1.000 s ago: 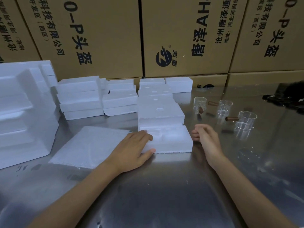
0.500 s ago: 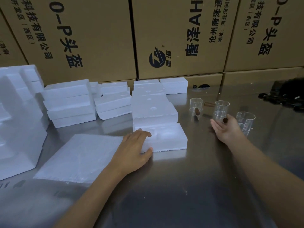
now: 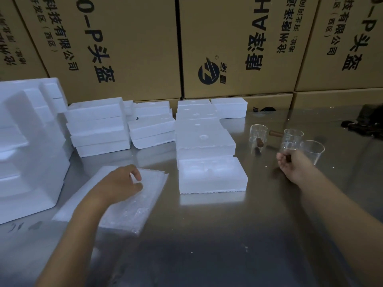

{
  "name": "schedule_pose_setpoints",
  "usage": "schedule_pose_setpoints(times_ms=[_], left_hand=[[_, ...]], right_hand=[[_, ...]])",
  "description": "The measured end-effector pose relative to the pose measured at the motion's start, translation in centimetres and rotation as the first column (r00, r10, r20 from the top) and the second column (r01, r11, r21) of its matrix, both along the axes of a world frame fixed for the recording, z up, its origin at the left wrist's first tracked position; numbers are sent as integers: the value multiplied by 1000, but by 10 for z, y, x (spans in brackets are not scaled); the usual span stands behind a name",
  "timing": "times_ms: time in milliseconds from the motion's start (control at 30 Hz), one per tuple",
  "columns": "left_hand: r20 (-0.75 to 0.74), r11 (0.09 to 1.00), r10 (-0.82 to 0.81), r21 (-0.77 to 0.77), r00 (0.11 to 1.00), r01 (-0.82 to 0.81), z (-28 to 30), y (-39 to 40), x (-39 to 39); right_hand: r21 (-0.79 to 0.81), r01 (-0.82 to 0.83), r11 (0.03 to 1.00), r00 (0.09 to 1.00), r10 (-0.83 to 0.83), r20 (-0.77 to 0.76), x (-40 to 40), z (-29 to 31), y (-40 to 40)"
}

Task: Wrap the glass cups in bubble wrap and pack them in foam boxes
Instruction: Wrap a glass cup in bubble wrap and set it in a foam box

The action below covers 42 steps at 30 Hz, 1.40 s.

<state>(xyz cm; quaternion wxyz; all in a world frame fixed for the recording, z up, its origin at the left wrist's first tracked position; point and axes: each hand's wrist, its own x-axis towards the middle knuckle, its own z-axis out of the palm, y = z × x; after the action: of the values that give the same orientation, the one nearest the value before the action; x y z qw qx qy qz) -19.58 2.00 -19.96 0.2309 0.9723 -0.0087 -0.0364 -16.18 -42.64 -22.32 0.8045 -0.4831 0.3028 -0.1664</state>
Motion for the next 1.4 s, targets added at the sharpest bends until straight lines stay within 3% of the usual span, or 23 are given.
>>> schedule_pose_setpoints(times_ms=[200, 300, 467, 600, 733, 900, 967, 1100, 1200, 1300, 1400], left_hand=[[-215, 993, -46, 99, 976, 68, 6, 14, -6], [-148, 998, -65, -2, 987, 66, 1, 12, -4], [65, 959, 26, -283, 998, -7, 4, 11, -2], [156, 884, 106, -467, 982, -21, 9, 0, -3], [182, 789, 145, -615, 973, -2, 10, -10, -5], [373, 633, 283, -765, 884, 120, 19, -26, -12], [408, 595, 211, -775, 888, 215, 23, -34, -19], [430, 629, -22, -696, 903, 347, 26, -45, -30], [408, 589, -139, -698, 902, 406, 29, -44, -32], [391, 570, -209, -696, 896, 436, 27, -43, -34], [527, 525, 131, -755, 839, 393, 31, -36, -32]], right_hand=[[-428, -219, 877, 974, 219, -49, -31, 8, 41], [-640, -282, 714, 953, 285, -102, -54, 24, 73], [-675, -427, 601, 843, 535, -57, -83, 48, 131], [-632, -558, 538, 696, 718, -3, -92, 52, 177], [-582, -692, 428, 559, 827, -57, -89, 45, 218], [-522, -776, 354, 526, 821, -224, -82, 36, 246], [-505, -789, 350, 528, 806, -266, -79, 36, 248], [-518, -801, 301, 523, 772, -361, -71, 42, 243], [-486, -787, 381, 542, 802, -250, -67, 43, 237], [-273, -830, 487, 506, 863, 2, -65, 38, 231], [-143, -883, 448, 430, 892, 141, -67, 31, 221]])
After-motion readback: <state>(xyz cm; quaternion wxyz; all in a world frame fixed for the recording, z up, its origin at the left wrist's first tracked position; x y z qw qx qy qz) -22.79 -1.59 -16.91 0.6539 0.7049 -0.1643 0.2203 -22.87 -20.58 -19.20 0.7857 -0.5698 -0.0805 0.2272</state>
